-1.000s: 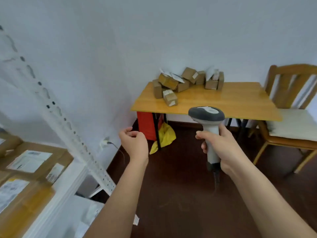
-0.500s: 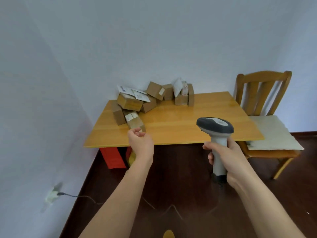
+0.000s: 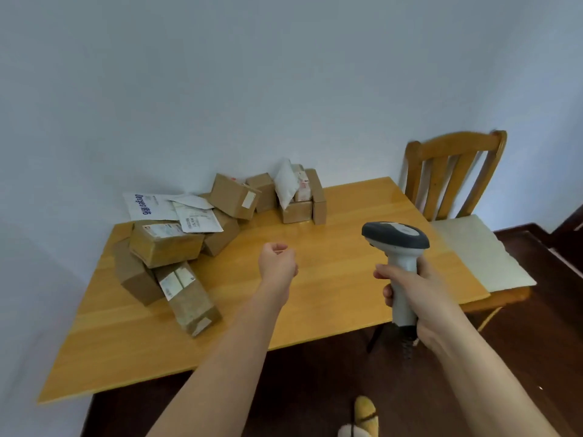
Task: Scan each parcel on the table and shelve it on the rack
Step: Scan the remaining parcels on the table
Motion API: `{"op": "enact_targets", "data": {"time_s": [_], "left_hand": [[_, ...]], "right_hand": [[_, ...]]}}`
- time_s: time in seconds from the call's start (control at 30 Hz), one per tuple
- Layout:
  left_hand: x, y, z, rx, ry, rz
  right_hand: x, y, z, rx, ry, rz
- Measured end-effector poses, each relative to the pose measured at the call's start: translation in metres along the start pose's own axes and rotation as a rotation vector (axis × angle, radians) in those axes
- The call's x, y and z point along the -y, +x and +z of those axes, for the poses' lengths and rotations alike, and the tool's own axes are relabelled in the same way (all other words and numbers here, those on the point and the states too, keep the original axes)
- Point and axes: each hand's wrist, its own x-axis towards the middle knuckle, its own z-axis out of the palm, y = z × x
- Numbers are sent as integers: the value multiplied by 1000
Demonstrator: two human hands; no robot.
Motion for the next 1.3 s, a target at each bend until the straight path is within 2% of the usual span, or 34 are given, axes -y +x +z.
{"op": "enact_targets", "data": {"time_s": [0.17,0.37,0.43,0.6,0.67,0.73,0.9,1.07,1.2,1.3], "left_hand": [[-19,94,31,36,104,-90],[-45,208,85,-111,206,-105],[-52,239,107,-113,321,-24],[-65,300,149,-117,898,341],[-65,324,163,-96,1045,405],[-64,347,173,-99,1152,394],[-58,379,190,-197,1207,296],[-47,387,188,-336,1124,186],[-37,377,173,-303,1082,239],[-27,364,156,-251,951,212]], "right_hand": [[10,108,30,54,13,24],[33,246,56,128,12,118],[40,285,62,144,13,141],[46,361,76,162,-12,203],[44,379,81,165,-21,224],[40,392,85,170,-31,237],[24,408,87,168,-58,301],[10,410,84,184,-87,326],[8,406,85,177,-97,326],[7,399,88,182,-98,321]]}}
